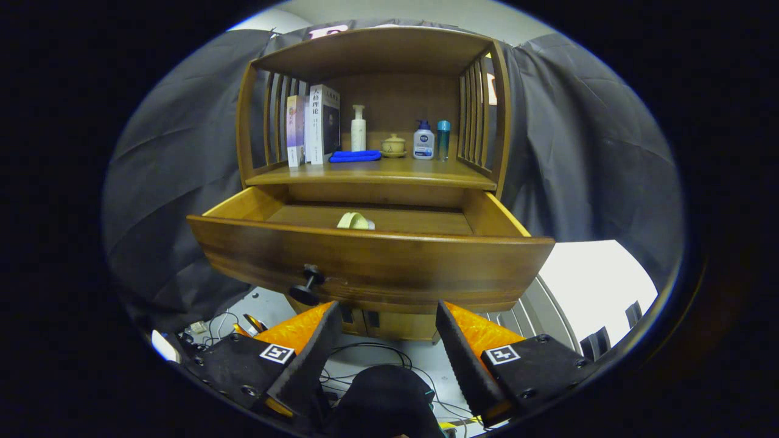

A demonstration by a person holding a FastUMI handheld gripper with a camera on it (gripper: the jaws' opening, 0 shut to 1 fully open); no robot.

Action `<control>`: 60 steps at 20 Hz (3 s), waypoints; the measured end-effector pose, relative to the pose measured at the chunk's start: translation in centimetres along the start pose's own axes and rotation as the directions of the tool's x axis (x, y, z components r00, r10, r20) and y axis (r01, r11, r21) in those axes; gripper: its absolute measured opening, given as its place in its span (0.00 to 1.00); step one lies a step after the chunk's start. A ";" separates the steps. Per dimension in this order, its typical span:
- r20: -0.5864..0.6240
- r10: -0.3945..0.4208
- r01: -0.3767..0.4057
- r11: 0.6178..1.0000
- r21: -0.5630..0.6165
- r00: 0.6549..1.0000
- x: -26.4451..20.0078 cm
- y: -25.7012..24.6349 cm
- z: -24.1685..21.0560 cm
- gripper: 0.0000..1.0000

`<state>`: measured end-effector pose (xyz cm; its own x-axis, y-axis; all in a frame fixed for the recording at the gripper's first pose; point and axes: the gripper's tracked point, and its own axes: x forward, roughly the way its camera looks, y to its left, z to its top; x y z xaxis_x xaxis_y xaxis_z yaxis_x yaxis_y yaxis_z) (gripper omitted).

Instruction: Pull open the drawer, take out the items inside it, and place them on the countertop above the cabinet.

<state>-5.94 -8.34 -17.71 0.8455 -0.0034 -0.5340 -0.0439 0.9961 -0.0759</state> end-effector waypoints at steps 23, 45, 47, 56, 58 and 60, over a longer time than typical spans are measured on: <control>-0.152 0.186 -0.206 0.970 -0.129 0.971 10.8 8.7 11.8 0.98; -0.426 0.167 -0.185 0.983 0.000 0.889 20.1 8.2 6.3 0.36; -0.428 0.175 -0.188 0.982 0.013 0.887 19.7 8.2 6.1 0.21; -0.345 0.240 -0.263 0.965 -0.020 0.907 14.8 8.9 7.5 0.12; -0.301 0.253 -0.270 0.963 -0.015 0.919 13.3 8.8 8.5 0.12; -0.252 0.241 -0.261 0.964 -0.048 0.937 12.0 8.2 9.6 0.12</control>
<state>9.01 0.62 -16.64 0.6476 0.2150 -0.7310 -0.2890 0.9570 0.0255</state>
